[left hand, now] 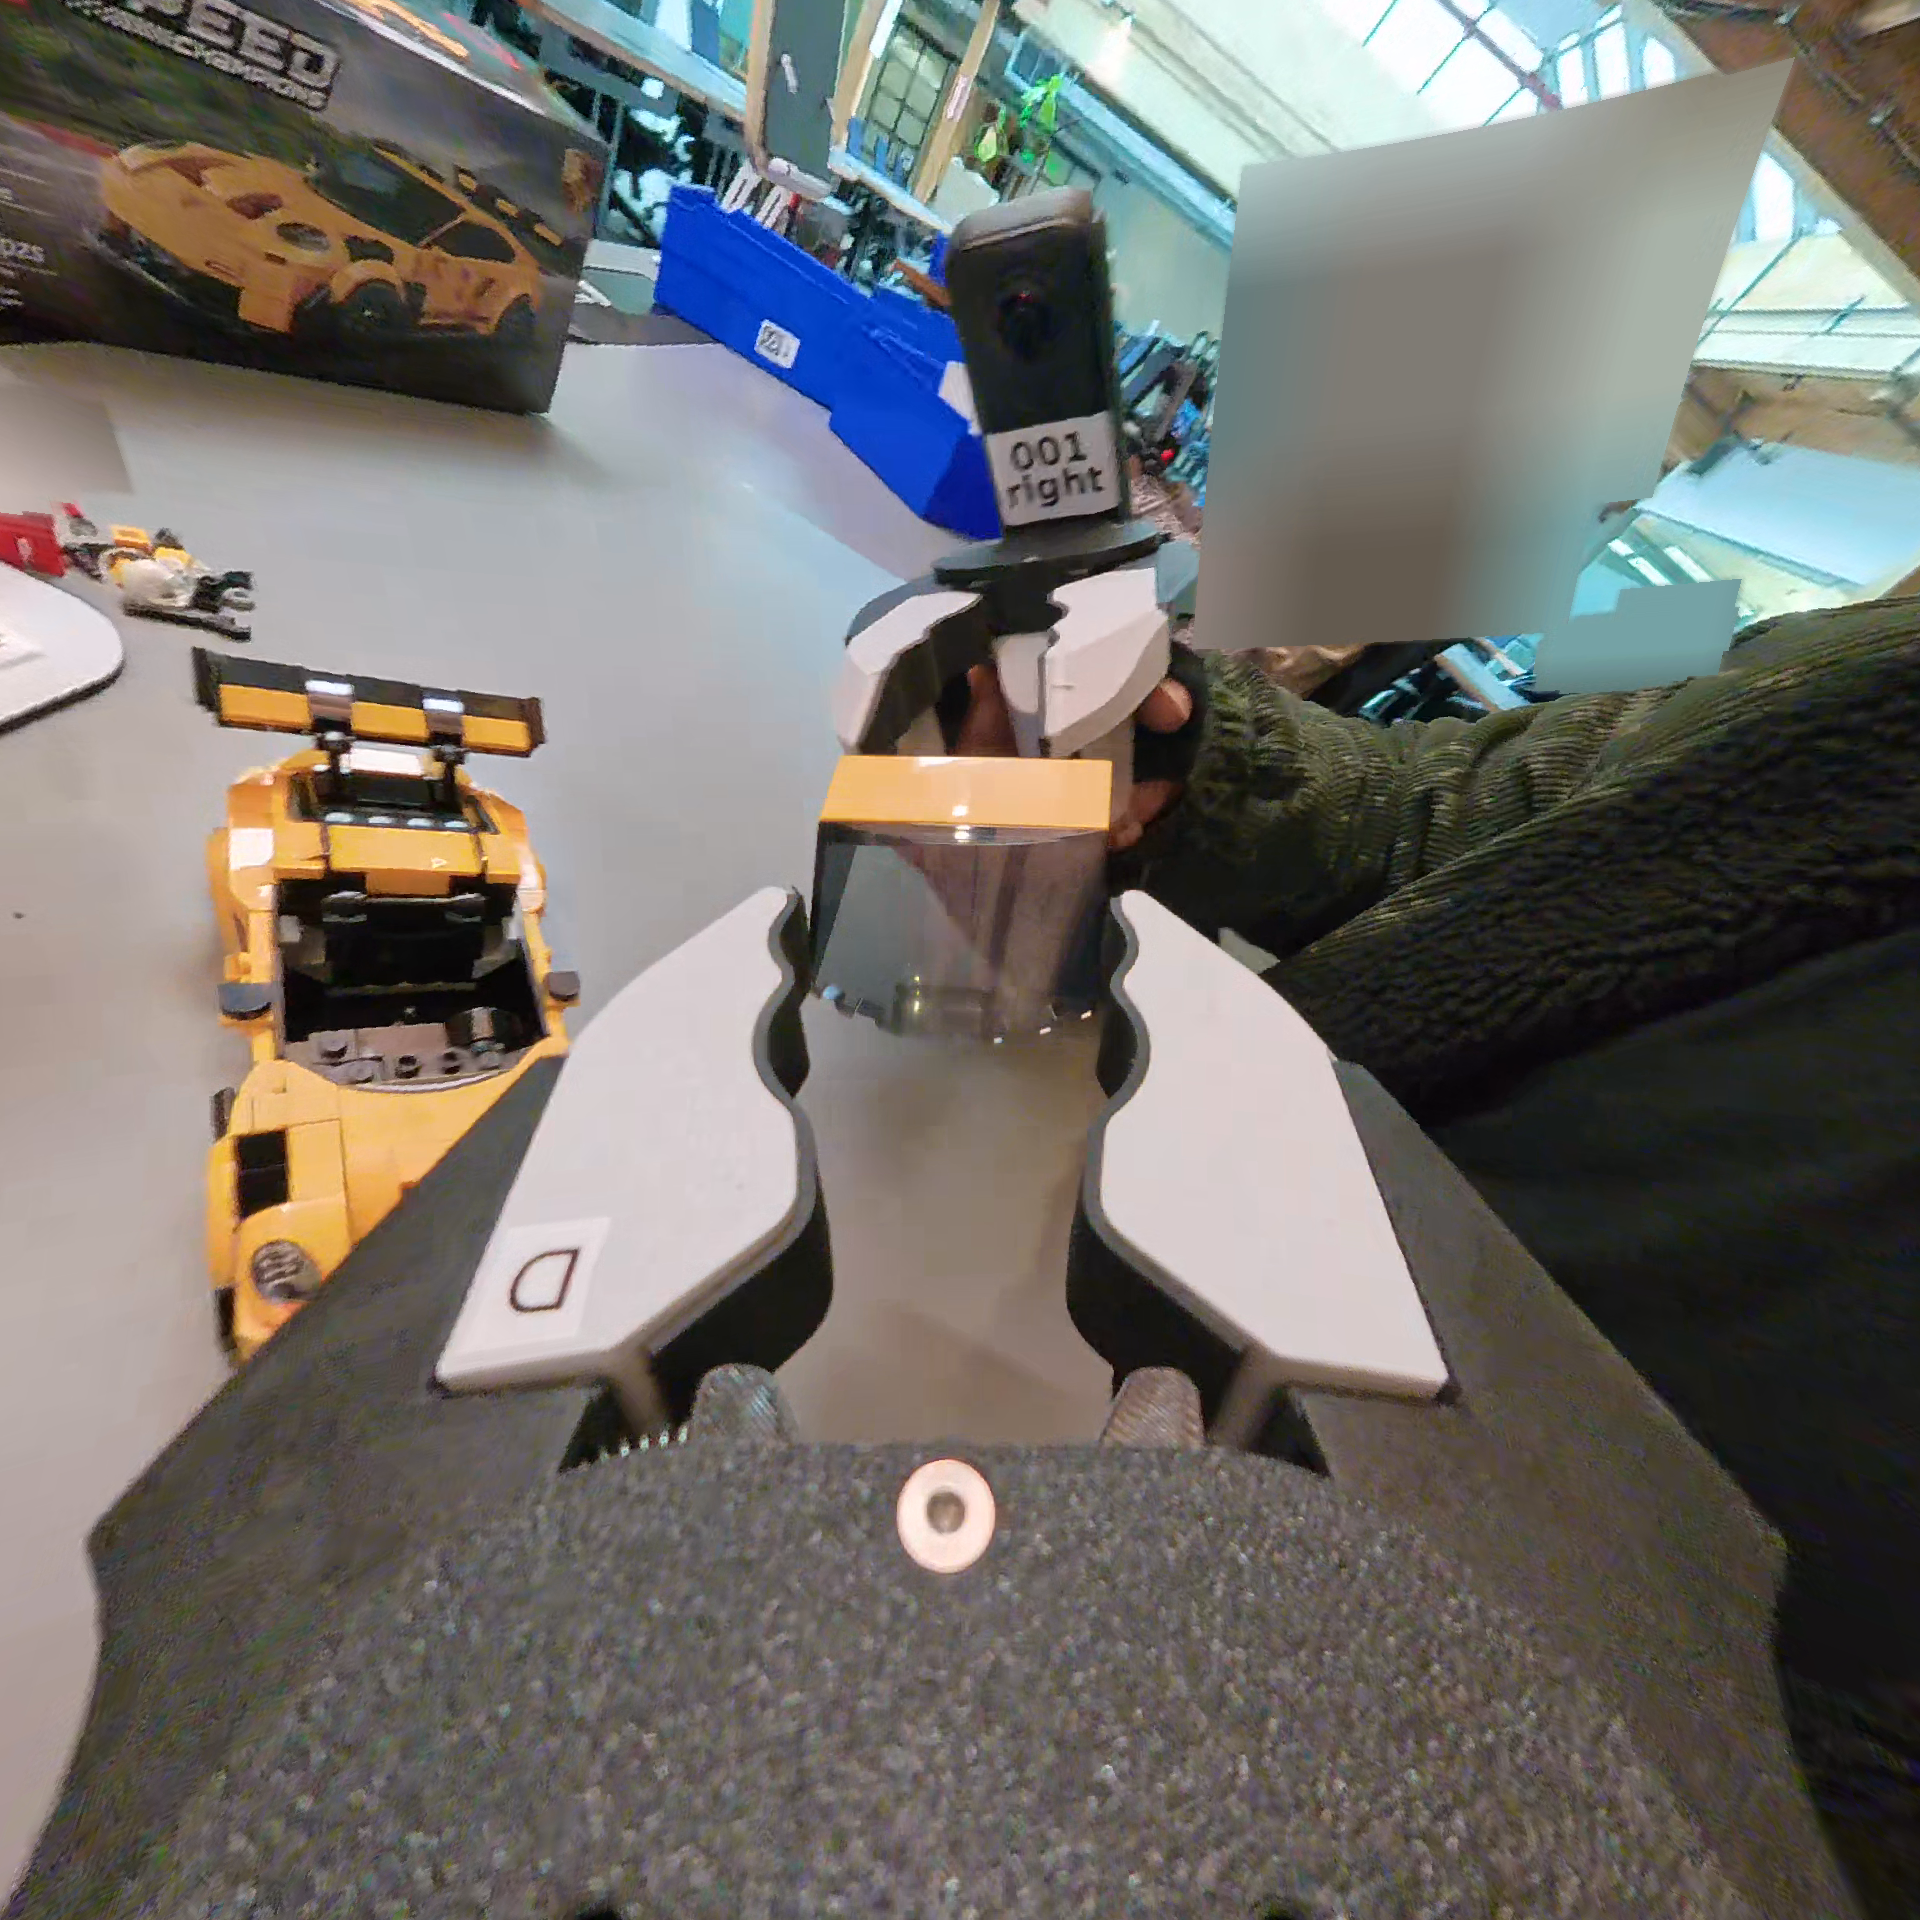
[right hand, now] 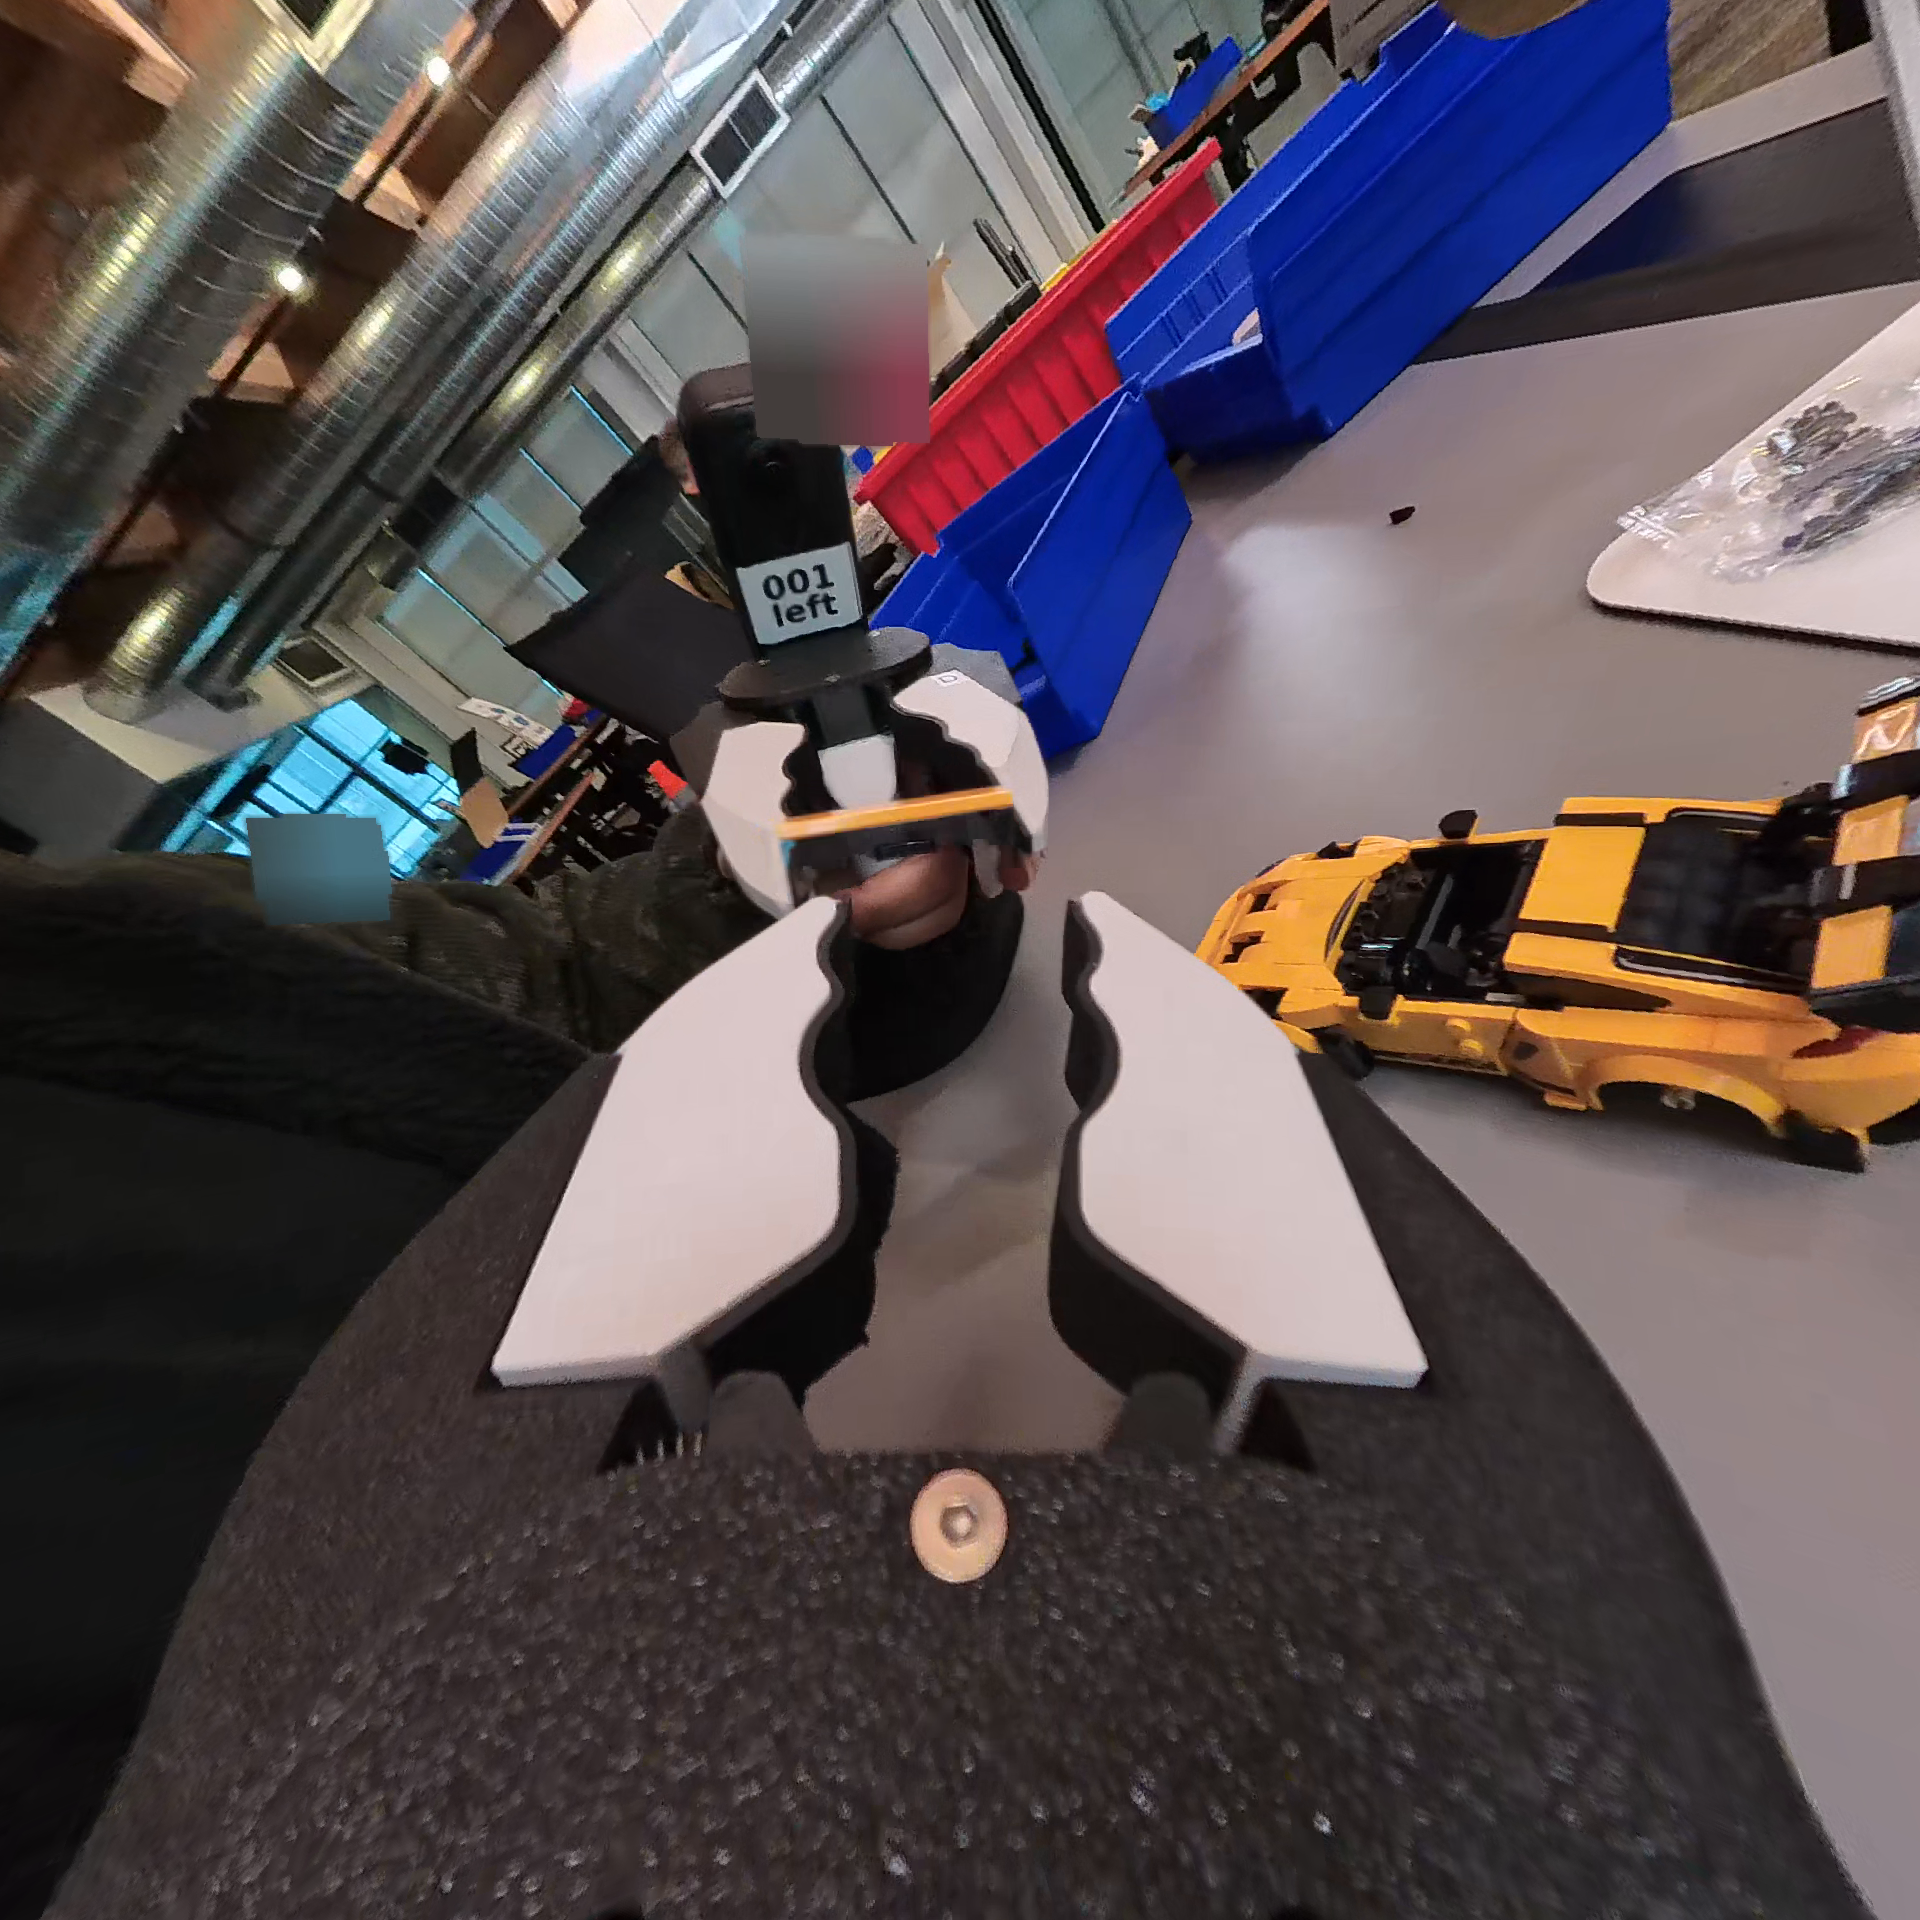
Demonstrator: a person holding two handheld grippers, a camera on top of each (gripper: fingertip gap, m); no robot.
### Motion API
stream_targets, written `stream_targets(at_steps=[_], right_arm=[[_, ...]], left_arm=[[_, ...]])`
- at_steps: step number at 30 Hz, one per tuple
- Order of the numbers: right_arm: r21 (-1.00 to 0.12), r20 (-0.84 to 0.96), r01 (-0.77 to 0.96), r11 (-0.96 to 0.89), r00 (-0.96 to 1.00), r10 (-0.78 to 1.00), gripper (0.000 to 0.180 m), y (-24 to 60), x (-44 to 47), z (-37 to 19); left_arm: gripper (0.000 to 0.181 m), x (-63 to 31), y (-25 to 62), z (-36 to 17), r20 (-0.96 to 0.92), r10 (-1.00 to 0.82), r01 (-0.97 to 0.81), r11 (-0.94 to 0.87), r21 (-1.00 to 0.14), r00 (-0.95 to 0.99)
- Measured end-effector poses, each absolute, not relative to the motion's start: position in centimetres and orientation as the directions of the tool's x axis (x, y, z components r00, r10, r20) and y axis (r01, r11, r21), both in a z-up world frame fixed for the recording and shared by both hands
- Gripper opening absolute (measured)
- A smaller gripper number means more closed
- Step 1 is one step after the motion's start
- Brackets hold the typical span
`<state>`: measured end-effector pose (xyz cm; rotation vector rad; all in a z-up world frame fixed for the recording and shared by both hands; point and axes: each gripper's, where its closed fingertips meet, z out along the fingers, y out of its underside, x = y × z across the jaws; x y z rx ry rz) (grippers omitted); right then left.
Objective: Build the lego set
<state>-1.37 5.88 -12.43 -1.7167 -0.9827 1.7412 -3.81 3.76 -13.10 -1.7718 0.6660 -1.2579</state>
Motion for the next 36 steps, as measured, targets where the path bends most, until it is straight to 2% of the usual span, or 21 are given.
stream_targets(at_steps=[4,7,8,10,17,24,27,36], right_arm=[[-0.838,-0.532,0.146,-0.526,-0.003,0.847,0.041,6.8,-1.1,-13.1],[-0.872,-0.468,0.143,-0.469,0.040,0.883,0.038,7.7,-0.8,-13.6],[-0.875,-0.463,0.136,-0.465,0.049,0.885,0.031,8.0,-0.7,-13.7],[-0.881,-0.456,0.111,-0.460,0.060,0.888,0.000,8.6,-0.3,-13.9],[-0.900,-0.420,0.067,-0.430,0.126,0.899,0.000,10.2,0.7,-14.7],[-0.980,-0.058,0.158,-0.120,0.352,0.934,0.000,12.3,1.4,-15.6],[-0.983,0.030,0.177,-0.043,0.393,0.919,0.000,12.4,1.3,-15.4],[-0.986,0.036,0.163,-0.034,0.406,0.913,0.000,12.2,1.3,-15.1]], left_arm=[[0.053,-5.0,5.3,-14.6,0.434,-0.760,0.020,-0.487,-0.873,0.484],[0.053,-6.8,7.3,-16.5,0.318,-0.699,-0.043,-0.446,-0.894,0.641],[0.053,-7.3,7.7,-17.2,0.289,-0.679,-0.063,-0.444,-0.894,0.675],[0.053,-7.9,8.3,-18.2,0.262,-0.641,-0.085,-0.457,-0.885,0.722],[0.053,-8.6,9.1,-19.6,0.168,-0.592,-0.138,-0.436,-0.889,0.788],[0.053,-8.8,9.3,-19.8,0.103,-0.574,-0.166,-0.396,-0.903,0.812],[0.053,-9.0,9.3,-19.8,0.111,-0.568,-0.155,-0.399,-0.904,0.816],[0.053,-8.9,9.2,-19.5,0.104,-0.572,-0.150,-0.379,-0.913,0.814]])
